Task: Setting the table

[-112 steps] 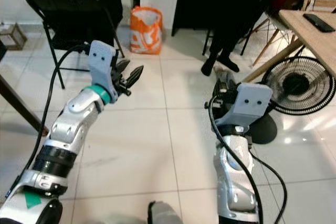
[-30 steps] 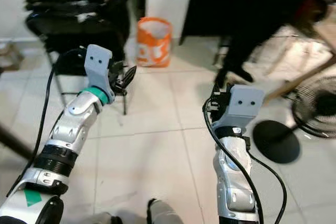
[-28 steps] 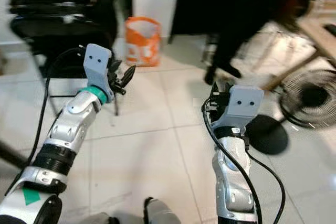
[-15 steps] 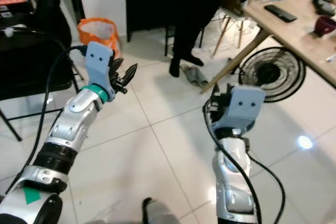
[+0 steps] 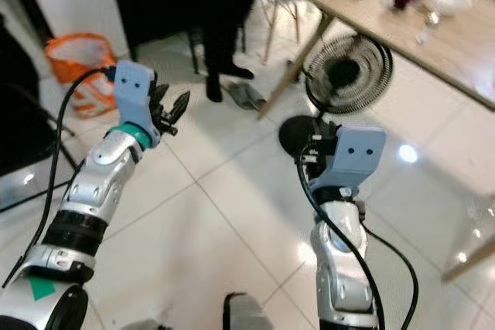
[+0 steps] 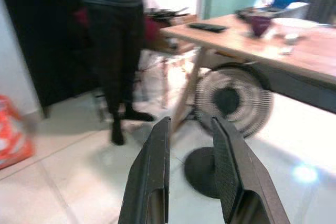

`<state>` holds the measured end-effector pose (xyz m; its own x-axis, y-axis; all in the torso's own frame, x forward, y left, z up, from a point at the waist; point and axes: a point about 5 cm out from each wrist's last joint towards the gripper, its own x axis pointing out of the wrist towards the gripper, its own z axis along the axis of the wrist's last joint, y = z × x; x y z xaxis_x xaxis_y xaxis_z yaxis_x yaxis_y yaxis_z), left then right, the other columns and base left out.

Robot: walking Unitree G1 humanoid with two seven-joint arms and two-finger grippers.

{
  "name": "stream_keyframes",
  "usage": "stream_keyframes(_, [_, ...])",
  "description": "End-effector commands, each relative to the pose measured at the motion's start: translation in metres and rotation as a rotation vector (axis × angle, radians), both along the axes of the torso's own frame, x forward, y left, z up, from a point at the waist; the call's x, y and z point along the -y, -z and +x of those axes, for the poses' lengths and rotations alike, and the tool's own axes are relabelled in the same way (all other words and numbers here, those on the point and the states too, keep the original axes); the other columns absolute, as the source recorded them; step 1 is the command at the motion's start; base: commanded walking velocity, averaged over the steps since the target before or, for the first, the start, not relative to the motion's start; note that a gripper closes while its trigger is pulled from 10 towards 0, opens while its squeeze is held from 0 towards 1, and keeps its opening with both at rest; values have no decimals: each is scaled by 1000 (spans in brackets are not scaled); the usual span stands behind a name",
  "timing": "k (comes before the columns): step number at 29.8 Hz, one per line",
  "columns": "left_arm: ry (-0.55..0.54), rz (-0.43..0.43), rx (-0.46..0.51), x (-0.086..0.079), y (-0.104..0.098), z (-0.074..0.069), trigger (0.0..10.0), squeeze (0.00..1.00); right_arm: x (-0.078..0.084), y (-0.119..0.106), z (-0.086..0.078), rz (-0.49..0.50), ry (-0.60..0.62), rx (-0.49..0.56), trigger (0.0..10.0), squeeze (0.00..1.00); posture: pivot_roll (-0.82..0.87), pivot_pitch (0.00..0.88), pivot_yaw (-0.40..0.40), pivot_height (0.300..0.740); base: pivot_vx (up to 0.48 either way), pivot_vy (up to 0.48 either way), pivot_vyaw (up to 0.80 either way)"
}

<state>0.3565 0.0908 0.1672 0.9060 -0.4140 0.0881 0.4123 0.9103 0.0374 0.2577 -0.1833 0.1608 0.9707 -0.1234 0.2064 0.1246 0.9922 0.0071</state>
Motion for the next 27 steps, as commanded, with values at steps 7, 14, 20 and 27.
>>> stream_keyframes(7, [9, 12, -26, 3, 7, -1, 10000, 0, 2, 3, -1, 1, 5, -18, 10000, 0, -23, 0, 23, 740, 0, 0, -800])
stream_keyframes(14, [10, 12, -25, 3, 7, -1, 10000, 0, 2, 3, -1, -1, 3, -18, 10000, 0, -23, 0, 23, 740, 0, 0, -800])
stream_keyframes(20, [11, 12, -24, 3, 6, -1, 10000, 0, 2, 3, -1, -2, 2, -18, 10000, 0, -22, 0, 22, 740, 0, 0, -800])
stream_keyframes(27, [12, 11, -23, 4, 6, -1, 10000, 0, 2, 3, -1, -1, 1, -19, 10000, 0, -22, 0, 22, 740, 0, 0, -800])
